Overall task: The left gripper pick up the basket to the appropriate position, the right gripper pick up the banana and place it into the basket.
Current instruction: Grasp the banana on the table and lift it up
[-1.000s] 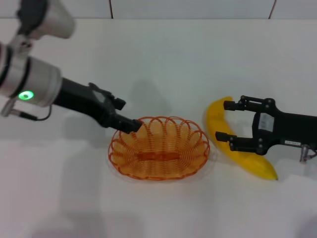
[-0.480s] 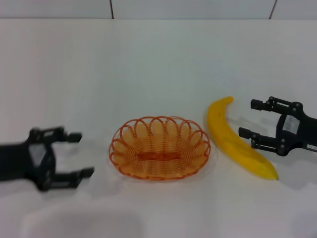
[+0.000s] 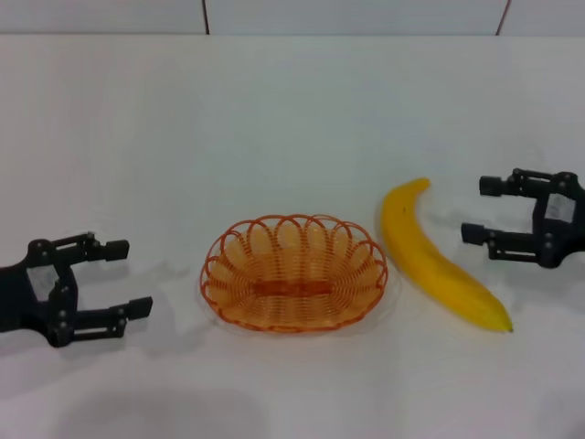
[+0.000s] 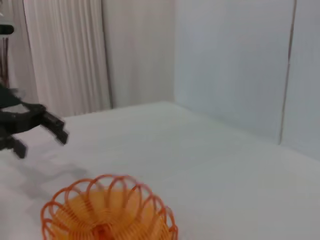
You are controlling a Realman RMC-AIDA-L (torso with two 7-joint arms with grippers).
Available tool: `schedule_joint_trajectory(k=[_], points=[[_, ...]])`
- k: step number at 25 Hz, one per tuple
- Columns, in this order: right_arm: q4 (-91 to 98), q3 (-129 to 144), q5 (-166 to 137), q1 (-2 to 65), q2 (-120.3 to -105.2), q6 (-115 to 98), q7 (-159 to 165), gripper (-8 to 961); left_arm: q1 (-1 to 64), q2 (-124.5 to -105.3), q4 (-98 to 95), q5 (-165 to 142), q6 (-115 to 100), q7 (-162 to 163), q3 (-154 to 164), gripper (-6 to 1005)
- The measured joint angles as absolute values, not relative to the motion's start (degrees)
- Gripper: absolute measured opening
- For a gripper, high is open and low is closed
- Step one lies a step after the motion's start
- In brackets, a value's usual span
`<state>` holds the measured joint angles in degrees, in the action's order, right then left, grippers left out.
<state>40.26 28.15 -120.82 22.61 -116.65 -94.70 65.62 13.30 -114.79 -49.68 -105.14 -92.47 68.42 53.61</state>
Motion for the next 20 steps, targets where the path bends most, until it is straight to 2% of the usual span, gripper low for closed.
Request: schedule_joint_trajectory(k=[5, 12, 20], points=[[56.9, 37.8, -131.6, 28.4, -116.6, -96.1, 94.8, 679, 14.1, -114.85, -49.1, -105.2, -92.3, 68.2, 53.2, 816], [59.6, 42.6, -142.8, 38.8, -116.5, -100.5, 112.8, 676, 14.7, -114.9, -48.9, -105.2, -92.2, 68.1, 53.1, 817], [55.5, 50.7, -143.9, 39.2, -116.91, -96.5, 120.0, 673, 17.8, -115.21, -47.5, -105.0, -92.4, 68.0, 53.0, 817]])
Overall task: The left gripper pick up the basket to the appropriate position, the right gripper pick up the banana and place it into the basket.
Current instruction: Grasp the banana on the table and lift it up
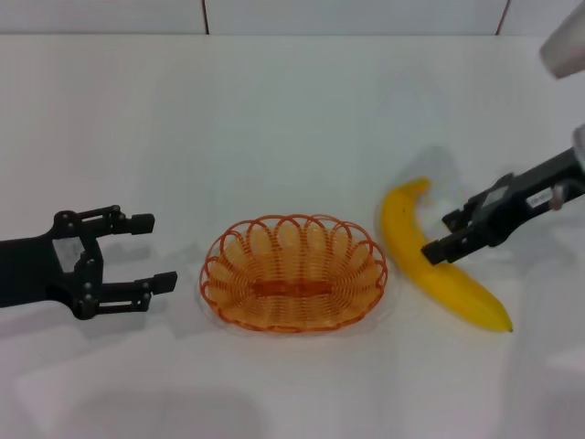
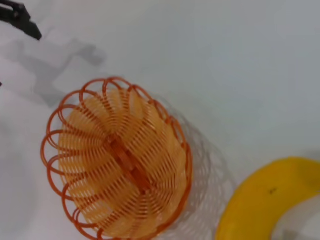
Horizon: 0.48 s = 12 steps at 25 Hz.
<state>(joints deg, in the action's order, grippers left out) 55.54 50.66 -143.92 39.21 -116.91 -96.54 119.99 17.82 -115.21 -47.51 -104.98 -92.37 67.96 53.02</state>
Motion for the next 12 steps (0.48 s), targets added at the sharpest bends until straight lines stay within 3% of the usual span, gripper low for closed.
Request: schedule_joint_trajectory(k=[12], points=[[46.6, 52.1, -144.3, 41.0, -116.8, -89.9, 120.3, 669, 17.7, -115.15, -47.4, -105.1, -92.4, 67.6, 53.4, 816]])
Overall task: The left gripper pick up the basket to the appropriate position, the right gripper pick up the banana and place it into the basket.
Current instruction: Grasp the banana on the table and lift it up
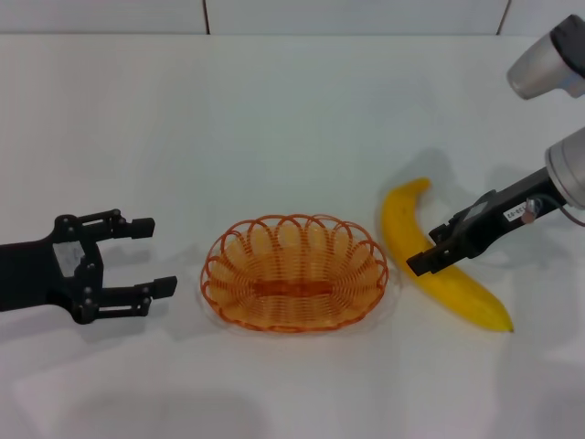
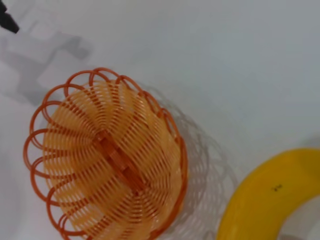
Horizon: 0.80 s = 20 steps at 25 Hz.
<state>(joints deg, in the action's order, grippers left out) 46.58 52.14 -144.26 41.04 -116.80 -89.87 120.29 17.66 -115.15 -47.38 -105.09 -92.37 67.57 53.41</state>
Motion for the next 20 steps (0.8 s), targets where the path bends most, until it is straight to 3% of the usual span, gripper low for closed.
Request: schedule_joint_trajectory(k=[20], points=[[42.6, 53.4, -145.0, 41.6, -116.81, -86.4, 120.7, 662, 18.1, -115.26, -47.3, -105.3, -92.9, 67.6, 53.3, 816]])
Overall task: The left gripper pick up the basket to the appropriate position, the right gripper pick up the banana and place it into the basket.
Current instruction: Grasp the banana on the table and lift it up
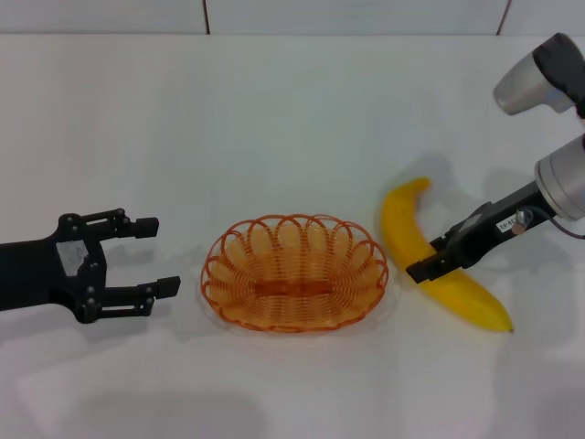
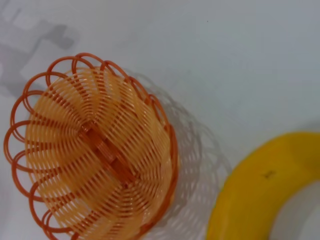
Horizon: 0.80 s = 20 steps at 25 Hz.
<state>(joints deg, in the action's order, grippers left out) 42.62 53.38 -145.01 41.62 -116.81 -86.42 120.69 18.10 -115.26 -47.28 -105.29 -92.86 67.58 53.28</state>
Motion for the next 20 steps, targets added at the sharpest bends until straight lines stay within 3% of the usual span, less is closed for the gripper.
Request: schedule_joint_trajectory(k=[6, 11, 20], points=[[42.7, 53.6, -145.0, 41.7, -116.86, -86.4, 120.8, 660, 18.1, -115.21, -47.3, -105.1, -92.9, 67.8, 53.3, 816], [42.8, 53.6, -145.0, 41.7, -116.81, -86.5, 120.9, 489, 18.1, -115.21, -47.3, -105.0, -93.0, 67.7, 53.3, 816], [50.6, 53.1, -144.8, 40.3, -116.62, -90.1, 122.9, 503, 17.5, -114.95, -47.3, -104.9, -93.1, 67.9, 53.3, 816]])
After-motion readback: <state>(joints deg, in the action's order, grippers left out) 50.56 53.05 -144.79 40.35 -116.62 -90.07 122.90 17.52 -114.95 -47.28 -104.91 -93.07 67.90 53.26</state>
